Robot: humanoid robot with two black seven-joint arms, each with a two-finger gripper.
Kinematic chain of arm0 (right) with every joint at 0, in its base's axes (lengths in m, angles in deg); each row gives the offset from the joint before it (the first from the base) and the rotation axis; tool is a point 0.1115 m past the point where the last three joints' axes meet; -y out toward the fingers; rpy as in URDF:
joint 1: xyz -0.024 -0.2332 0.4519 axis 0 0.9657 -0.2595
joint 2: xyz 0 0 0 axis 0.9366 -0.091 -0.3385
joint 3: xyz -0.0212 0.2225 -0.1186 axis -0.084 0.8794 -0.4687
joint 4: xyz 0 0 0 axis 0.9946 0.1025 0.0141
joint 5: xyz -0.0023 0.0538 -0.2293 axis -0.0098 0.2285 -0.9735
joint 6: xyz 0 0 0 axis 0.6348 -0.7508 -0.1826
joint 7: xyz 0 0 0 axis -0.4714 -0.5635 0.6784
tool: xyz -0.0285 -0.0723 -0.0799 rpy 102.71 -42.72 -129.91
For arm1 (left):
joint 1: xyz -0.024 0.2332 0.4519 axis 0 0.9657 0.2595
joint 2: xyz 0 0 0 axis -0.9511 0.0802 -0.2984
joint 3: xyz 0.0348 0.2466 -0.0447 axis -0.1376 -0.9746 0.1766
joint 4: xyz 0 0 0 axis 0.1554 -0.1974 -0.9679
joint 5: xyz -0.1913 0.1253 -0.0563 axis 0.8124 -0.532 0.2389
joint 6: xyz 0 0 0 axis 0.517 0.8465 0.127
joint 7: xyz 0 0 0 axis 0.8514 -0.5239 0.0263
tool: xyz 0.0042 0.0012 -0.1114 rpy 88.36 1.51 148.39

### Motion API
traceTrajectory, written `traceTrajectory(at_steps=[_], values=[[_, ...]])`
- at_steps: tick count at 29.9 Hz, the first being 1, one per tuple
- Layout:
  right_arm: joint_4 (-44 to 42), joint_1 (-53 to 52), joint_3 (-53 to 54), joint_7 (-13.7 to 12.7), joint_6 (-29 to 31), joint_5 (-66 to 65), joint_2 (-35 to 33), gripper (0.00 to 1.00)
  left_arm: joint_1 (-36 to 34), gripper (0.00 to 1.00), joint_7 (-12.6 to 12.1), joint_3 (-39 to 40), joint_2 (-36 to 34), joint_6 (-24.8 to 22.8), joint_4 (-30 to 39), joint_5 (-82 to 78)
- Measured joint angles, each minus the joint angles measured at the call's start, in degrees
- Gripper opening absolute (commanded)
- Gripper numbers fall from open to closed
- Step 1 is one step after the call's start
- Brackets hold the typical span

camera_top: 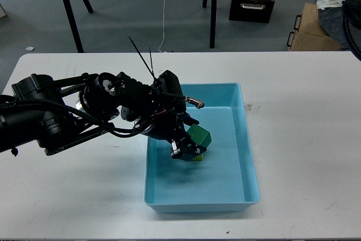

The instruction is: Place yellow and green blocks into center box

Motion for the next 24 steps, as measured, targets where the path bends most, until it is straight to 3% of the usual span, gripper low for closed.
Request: traceTrajectory(at_steps=[16,24], values=[[0.4,0.3,-0.5,0.0,0.3,0.0,0.1,0.99,-0.7,1.00,0.0,2.5,-2.7,0.0,1.8,6.6],[0.1,2.7,-0.4,0.0,0.5,-0.2,4.8,0.99,1.1,1.00,0.0,13.5,-8.5,0.0,4.0,17.7]])
